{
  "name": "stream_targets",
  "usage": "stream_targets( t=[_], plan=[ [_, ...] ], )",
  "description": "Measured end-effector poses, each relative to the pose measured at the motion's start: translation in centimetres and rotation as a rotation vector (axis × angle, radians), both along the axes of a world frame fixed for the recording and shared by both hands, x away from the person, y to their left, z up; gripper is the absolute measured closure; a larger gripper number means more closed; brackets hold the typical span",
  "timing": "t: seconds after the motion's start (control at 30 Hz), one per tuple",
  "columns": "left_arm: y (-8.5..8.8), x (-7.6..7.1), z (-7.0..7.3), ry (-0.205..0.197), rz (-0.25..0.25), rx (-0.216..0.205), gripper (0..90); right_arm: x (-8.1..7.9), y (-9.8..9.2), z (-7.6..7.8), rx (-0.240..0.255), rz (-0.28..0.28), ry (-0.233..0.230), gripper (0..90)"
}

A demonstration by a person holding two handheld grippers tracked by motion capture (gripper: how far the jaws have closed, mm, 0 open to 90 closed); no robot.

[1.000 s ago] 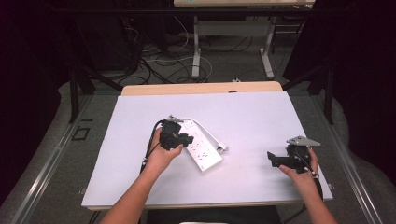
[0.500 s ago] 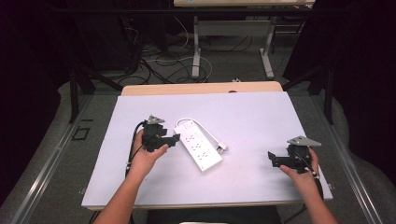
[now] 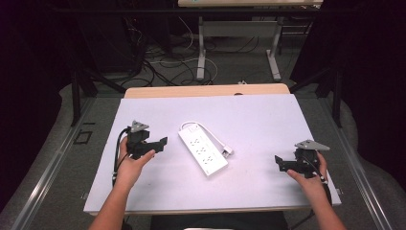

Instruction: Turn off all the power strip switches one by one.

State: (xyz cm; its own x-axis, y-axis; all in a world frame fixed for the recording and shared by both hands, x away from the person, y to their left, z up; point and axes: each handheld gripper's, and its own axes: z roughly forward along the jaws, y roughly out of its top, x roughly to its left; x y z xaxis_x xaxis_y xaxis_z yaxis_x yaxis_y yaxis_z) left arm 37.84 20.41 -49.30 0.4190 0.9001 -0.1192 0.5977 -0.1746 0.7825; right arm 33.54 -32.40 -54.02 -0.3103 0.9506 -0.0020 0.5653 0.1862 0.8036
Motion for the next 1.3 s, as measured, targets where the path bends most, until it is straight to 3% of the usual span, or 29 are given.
stream_targets(
  t=[0.2, 0.5, 0.6, 0.9, 1.0, 1.3],
  plan=[
    [1.8, -0.7, -0.6, -0.006, 0.046, -0.042, 16.7, 0.0, 0.0, 0.0, 0.002, 0.001, 0.0, 0.1],
    [4.3, -1.4, -1.9, 0.011, 0.14, -0.053, 1.0, 0.0, 0.0, -0.1, 0.004, 0.0, 0.003, 0.1],
    [5.0, -1.5, -2.3, 0.008, 0.156, -0.073, 0.4, 0.0, 0.0, -0.1, 0.001, -0.001, 0.004, 0.1],
    [6.5, -2.0, -3.6, 0.001, 0.201, -0.079, 0.4, 0.1, -0.1, -0.2, -0.001, 0.004, 0.003, 0.1],
    [7.0, -2.1, -4.1, 0.005, 0.221, -0.055, 0.4, 0.1, -0.1, -0.3, -0.005, 0.005, 0.006, 0.1],
    [8.1, -2.1, -5.2, 0.015, 0.259, -0.038, 0.4, 0.3, -0.2, -0.4, -0.005, 0.004, 0.0, 0.1]
  ],
)
